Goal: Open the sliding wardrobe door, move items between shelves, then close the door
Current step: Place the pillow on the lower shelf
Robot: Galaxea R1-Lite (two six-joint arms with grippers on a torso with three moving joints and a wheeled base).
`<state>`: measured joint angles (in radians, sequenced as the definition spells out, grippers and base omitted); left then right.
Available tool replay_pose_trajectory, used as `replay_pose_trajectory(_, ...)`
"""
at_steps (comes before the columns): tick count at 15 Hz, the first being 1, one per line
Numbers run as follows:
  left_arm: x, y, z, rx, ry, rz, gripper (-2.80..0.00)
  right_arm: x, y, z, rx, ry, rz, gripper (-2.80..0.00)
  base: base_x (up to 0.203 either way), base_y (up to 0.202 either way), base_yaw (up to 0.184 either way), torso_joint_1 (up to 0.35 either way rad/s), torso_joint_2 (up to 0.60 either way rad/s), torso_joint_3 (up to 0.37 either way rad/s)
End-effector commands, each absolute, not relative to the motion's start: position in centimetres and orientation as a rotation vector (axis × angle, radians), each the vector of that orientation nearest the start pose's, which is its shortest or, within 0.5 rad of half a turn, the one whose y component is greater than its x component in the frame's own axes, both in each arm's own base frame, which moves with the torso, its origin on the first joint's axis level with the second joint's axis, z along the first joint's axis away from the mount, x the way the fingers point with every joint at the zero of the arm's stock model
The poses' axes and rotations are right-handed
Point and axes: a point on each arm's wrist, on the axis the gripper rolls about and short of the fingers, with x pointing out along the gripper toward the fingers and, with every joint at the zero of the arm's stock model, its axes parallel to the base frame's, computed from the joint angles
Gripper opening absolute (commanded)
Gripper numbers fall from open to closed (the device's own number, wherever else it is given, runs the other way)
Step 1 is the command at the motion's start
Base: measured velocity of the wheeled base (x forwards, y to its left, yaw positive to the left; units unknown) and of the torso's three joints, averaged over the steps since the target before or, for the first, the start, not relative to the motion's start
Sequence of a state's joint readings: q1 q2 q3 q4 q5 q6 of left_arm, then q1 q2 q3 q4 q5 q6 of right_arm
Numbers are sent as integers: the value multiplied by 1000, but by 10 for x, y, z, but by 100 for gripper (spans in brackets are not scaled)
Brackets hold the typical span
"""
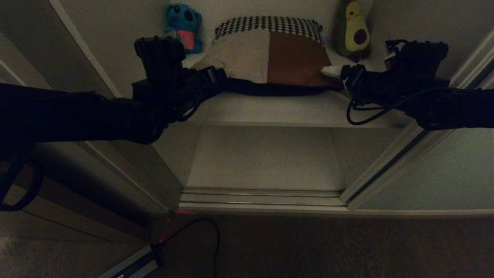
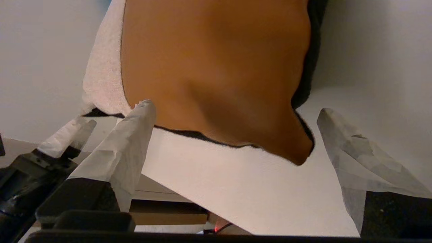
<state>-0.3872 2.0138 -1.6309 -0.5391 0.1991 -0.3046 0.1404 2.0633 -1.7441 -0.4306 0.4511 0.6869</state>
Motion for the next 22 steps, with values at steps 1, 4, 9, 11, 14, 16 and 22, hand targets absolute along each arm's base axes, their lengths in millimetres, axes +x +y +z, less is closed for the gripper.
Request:
replay_pose_trajectory(1,390,-155,292,-352,-125,-209,0,427,69,292,662,96,605,0,0,0,0,0,0,0)
replay_pose_trajectory(4,391,-154,291,-353,-123,-208,0,426,69,293,667,85,608,-280,0,0,0,0,0,0)
replay_pose_trajectory(9,390,-154,293,-357,-121,-208,0,424,66,292,666,86,600,-280,0,0,0,0,0,0)
replay_pose_trajectory(11,389,-154,292,-358,-108,-208,0,423,64,289,668,96,594,-280,0,0,0,0,0,0)
replay_pose_trajectory(14,384,-152,299,-399,-71,-207,0,408,61,294,665,103,591,-280,0,0,0,0,0,0)
replay_pose_trajectory(16,386,-152,300,-449,-56,-206,0,396,59,298,663,111,603,-280,0,0,0,0,0,0)
replay_pose_trajectory(22,383,-150,309,-575,-58,-213,0,382,55,280,662,145,626,-280,0,0,0,0,0,0)
